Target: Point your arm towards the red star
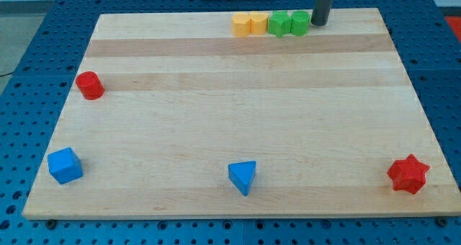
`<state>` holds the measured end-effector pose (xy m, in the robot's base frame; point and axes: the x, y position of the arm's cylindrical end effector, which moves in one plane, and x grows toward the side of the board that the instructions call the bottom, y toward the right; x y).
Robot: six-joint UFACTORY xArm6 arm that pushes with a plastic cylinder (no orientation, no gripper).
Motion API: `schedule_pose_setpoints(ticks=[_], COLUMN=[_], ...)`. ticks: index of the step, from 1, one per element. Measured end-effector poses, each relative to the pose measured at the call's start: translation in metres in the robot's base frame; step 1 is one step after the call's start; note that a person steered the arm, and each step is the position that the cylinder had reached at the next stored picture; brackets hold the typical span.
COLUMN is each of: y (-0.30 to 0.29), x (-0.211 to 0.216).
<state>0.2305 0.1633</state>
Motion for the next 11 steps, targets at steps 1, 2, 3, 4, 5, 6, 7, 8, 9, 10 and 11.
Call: schedule_pose_setpoints(ticks=[1, 2, 3, 4, 5, 6, 7, 8, 9, 10, 11], y=[0.0, 0.019, 0.076, 0.13, 0.181, 0.182, 0.182, 0.182, 0.182, 0.166, 0.145], x=[0.0, 0.013, 0.068, 0.133, 0.19, 0.212, 0.263, 0.313, 0.34, 0.368, 0.383])
